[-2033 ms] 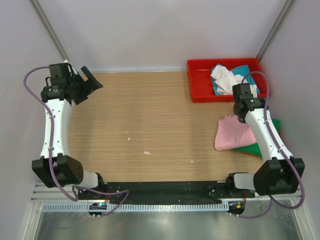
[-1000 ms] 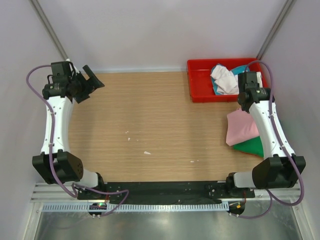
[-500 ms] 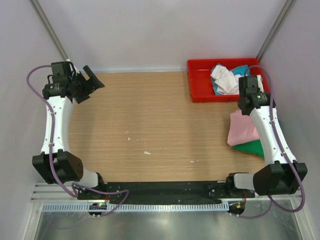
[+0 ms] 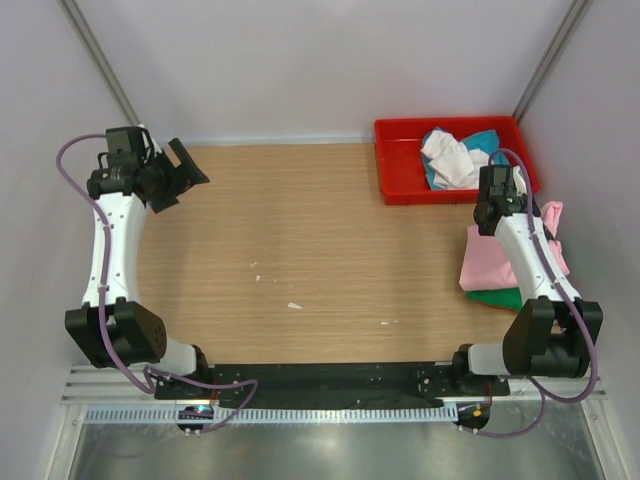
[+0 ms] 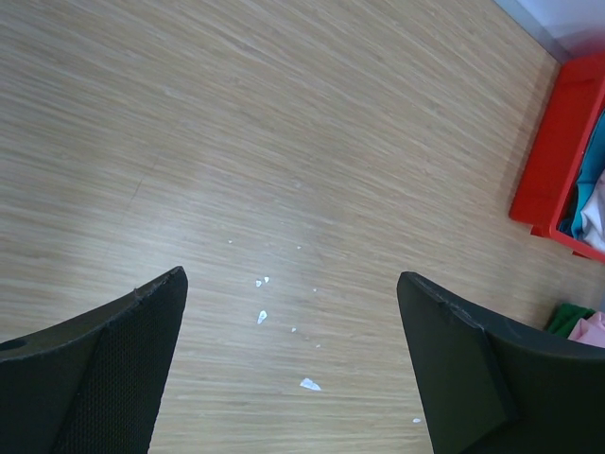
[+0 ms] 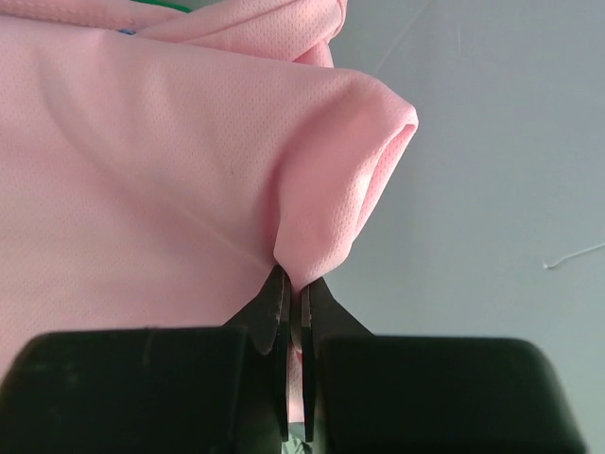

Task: Fold and stack the t-shirts
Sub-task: Neatly place the folded tshirt to the corner, then reset both grippers

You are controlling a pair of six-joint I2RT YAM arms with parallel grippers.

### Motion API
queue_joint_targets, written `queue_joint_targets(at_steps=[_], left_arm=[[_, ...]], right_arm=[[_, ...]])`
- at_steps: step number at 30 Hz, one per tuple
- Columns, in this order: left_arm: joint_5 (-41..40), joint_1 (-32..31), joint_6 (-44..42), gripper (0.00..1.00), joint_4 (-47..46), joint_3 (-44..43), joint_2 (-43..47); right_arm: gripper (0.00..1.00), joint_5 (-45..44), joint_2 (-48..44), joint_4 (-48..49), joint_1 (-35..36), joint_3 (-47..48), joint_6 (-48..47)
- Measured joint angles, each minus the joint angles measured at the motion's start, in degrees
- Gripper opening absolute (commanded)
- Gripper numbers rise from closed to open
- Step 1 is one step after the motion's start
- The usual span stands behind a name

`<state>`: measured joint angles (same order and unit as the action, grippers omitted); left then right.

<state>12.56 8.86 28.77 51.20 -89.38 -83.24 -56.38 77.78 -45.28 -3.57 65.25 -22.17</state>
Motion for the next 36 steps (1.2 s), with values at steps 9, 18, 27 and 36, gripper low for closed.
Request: queue_joint_targets(at_steps=[9,18,27,36], left_arm=[[0.1,0.0,-0.8,0.93,0.1,0.9,-0.5],[0.1,0.0,-0.8,0.93,0.1,0.9,-1.0],[0.6,0.0,-0.8,0.93,0.1,0.9,-1.0],[2.2,0.6,0.0,0.97,-1.8,0.7,2.6]], right_arm=[[0.24,-0.9,0.3,7.3,-2.7,-3.1,-6.0],[1.00,2.2,1.2,2.2,-3.3,2.8,-2.0],[1.00,17.0,3.2,-4.2,-3.3,21.0,15.2],[1.00,40.3,1.1,-0.9,-3.3,13.7,29.1]])
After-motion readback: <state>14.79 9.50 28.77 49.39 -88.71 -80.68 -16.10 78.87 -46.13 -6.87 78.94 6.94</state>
